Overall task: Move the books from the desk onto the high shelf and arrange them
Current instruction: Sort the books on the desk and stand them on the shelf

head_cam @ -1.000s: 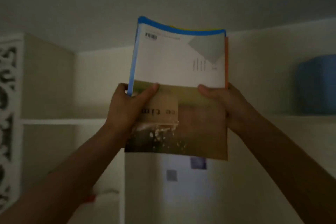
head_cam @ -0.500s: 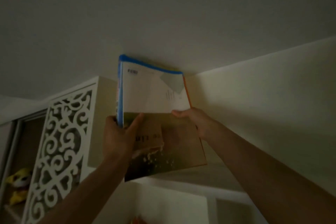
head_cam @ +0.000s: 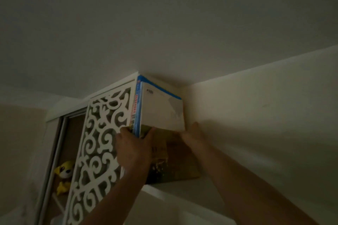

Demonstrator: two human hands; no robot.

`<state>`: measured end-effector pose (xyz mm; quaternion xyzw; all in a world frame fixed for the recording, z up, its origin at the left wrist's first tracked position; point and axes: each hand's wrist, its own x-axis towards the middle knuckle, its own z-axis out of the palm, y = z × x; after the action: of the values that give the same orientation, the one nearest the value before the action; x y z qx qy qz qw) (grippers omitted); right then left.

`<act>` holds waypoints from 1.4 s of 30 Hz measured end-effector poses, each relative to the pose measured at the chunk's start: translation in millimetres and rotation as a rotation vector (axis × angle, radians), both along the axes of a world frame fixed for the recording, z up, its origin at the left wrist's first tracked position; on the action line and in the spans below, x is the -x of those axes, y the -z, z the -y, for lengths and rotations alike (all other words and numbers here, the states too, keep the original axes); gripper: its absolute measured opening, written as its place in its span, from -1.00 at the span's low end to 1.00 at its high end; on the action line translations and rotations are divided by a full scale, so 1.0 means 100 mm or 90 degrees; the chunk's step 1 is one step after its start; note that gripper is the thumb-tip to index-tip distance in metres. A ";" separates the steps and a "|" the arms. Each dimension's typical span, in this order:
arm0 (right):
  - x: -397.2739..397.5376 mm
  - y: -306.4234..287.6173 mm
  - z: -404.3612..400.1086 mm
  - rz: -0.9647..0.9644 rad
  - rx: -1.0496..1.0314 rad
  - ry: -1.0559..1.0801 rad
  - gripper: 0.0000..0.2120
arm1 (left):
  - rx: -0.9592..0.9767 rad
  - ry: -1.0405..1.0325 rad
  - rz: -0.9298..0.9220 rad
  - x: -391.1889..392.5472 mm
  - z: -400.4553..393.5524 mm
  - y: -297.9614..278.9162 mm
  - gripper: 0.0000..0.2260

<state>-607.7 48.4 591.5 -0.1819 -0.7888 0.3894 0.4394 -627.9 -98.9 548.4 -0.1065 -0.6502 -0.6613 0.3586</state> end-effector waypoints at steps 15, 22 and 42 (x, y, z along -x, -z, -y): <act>-0.16 0.34 0.38 0.295 -0.575 -0.125 0.29 | 0.715 0.041 -0.297 0.41 0.81 0.52 0.01; 0.10 0.32 0.32 0.291 -0.527 -0.046 0.26 | 0.656 0.084 -0.304 0.53 0.69 0.49 -0.08; -2.98 2.26 1.20 0.106 -0.229 -0.232 -0.78 | 0.469 0.415 -0.194 -1.63 0.94 2.35 -0.84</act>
<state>-310.1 -71.7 365.2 0.0130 -0.8986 0.2992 0.3207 -464.7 -192.9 313.1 -0.5182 -0.7134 -0.4426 0.1632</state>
